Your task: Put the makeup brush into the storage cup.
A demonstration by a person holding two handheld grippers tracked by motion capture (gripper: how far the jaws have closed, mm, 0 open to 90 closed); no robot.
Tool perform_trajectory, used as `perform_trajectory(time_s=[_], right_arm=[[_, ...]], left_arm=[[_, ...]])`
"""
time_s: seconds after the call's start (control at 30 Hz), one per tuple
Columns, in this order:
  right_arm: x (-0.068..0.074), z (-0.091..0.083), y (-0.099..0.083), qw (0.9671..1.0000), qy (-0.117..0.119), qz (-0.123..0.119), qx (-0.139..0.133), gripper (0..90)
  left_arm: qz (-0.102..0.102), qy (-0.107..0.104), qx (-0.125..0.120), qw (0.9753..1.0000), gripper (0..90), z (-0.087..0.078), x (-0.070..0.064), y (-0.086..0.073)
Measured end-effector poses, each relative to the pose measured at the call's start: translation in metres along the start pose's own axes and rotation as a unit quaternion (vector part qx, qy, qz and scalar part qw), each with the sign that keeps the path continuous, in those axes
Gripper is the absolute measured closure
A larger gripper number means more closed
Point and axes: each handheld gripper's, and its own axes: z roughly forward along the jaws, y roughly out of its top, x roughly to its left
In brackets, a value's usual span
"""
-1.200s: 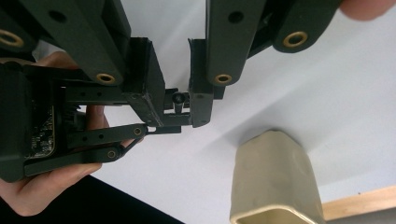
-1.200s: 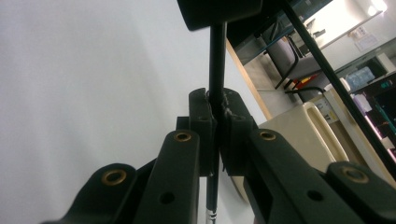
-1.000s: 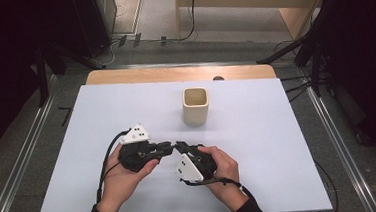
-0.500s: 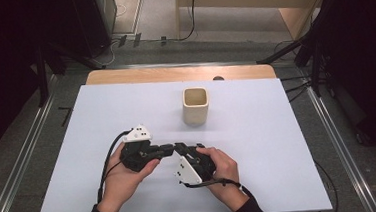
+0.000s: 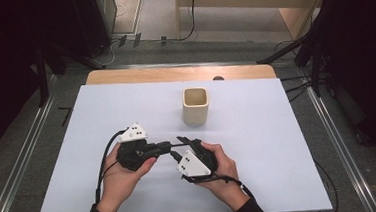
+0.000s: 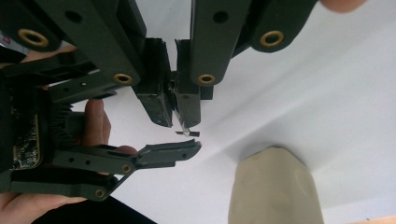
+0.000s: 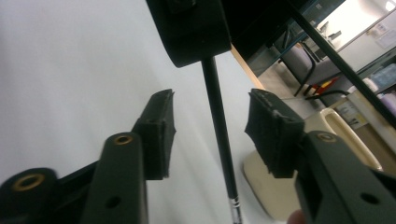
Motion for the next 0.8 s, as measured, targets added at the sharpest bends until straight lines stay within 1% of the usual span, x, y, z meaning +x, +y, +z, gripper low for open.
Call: perform_trajectory(time_s=[0.07,0.13,0.2,0.27,0.33,0.37,0.4,0.43,0.47,0.5,0.57,0.6,0.63,0.7,0.73,0.8], right_arm=[[-0.003,-0.001,0.000,0.9995,0.003,0.031,-0.009,44.0],[-0.008,-0.004,-0.001,0.9977,0.006,0.065,-0.016,40.7],[-0.013,-0.006,-0.003,0.9946,0.005,0.100,-0.027,37.2],[-0.018,-0.009,-0.004,0.9909,-0.001,0.130,-0.034,32.9],[-0.022,-0.012,-0.005,0.9851,-0.003,0.166,-0.044,30.9],[-0.024,-0.014,-0.006,0.9815,-0.004,0.185,-0.048,29.4],[-0.027,-0.018,-0.006,0.9738,-0.002,0.220,-0.055,28.6],[-0.027,-0.018,-0.006,0.9738,-0.002,0.220,-0.055,28.6],[-0.029,-0.019,-0.006,0.9690,-0.002,0.241,-0.057,27.1],[-0.031,-0.021,-0.006,0.9633,-0.002,0.262,-0.060,25.6],[-0.034,-0.023,-0.007,0.9503,0.004,0.304,-0.068,22.0],[-0.036,-0.025,-0.008,0.9350,0.013,0.348,-0.067,18.1],[-0.036,-0.025,-0.008,0.9350,0.013,0.348,-0.067,18.1],[-0.036,-0.027,-0.009,0.9205,0.015,0.384,-0.069,16.5],[-0.036,-0.027,-0.009,0.9108,0.018,0.406,-0.073,15.4],[-0.035,-0.028,-0.009,0.8930,0.024,0.443,-0.077,14.5]], left_arm=[[-0.001,0.003,-0.007,1.0000,86.2,-0.002,0.001,0.000],[-0.002,0.009,-0.017,0.9998,86.2,-0.004,0.002,0.000],[-0.003,0.013,-0.028,0.9995,86.2,-0.007,0.003,0.000],[-0.002,0.018,-0.039,0.9991,86.2,-0.009,0.003,-0.001],[-0.003,0.024,-0.050,0.9985,86.2,-0.011,0.004,-0.001],[-0.004,0.025,-0.056,0.9981,86.3,-0.012,0.005,-0.002],[-0.003,0.026,-0.063,0.9977,86.3,-0.012,0.005,-0.002],[-0.002,0.029,-0.067,0.9973,86.3,-0.013,0.006,-0.003],[-0.002,0.031,-0.073,0.9969,86.3,-0.013,0.006,-0.004],[-0.003,0.031,-0.080,0.9963,86.2,-0.013,0.006,-0.004],[-0.001,0.036,-0.093,0.9950,86.3,-0.014,0.007,-0.006],[0.001,0.037,-0.098,0.9945,86.3,-0.014,0.007,-0.007],[0.001,0.038,-0.107,0.9936,86.3,-0.014,0.006,-0.007],[0.006,0.043,-0.122,0.9916,86.3,-0.015,0.005,-0.009],[0.008,0.044,-0.129,0.9906,86.3,-0.015,0.005,-0.010],[0.012,0.050,-0.145,0.9881,86.3,-0.014,0.004,-0.012]])
